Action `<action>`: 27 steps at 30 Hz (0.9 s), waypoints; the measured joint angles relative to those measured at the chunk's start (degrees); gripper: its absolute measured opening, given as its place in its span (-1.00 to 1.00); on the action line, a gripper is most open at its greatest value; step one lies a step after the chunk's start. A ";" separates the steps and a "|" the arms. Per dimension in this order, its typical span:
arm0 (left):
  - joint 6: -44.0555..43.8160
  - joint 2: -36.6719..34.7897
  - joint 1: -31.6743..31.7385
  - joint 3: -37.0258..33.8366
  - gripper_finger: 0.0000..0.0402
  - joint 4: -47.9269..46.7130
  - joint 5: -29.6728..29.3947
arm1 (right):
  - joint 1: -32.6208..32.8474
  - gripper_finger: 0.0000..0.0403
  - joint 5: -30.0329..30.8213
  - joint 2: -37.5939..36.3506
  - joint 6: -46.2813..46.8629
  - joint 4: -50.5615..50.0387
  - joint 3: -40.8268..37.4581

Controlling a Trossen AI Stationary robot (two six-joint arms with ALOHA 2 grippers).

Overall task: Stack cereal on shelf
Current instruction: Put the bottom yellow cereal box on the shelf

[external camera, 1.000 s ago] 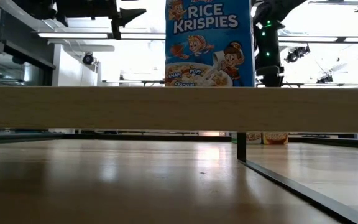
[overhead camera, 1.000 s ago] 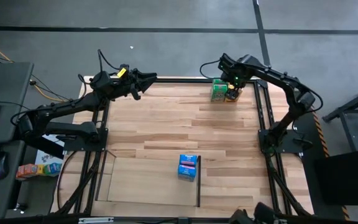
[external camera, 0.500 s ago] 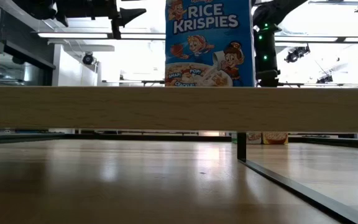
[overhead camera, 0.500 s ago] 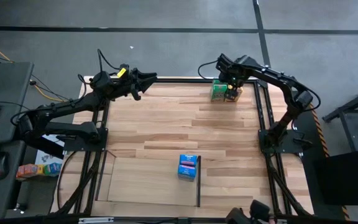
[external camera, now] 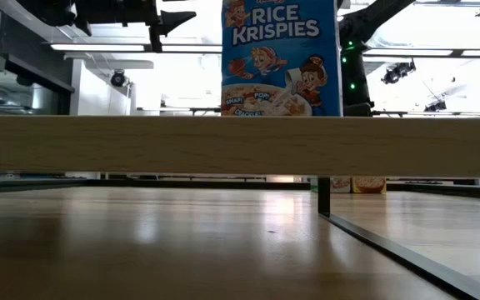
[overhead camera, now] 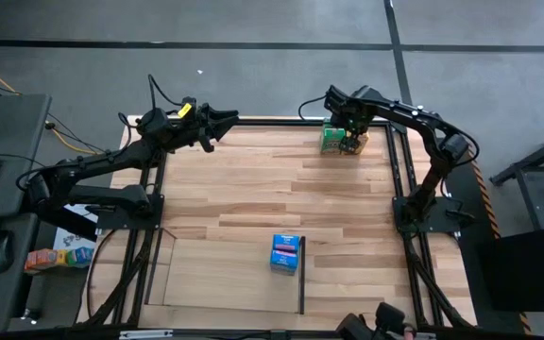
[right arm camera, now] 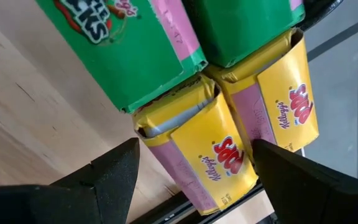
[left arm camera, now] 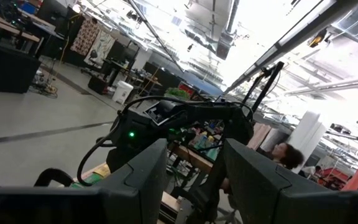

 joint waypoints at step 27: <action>1.49 0.00 -0.02 0.00 -0.23 -0.04 0.02 | 3.28 0.45 0.83 -0.25 2.03 -2.67 0.00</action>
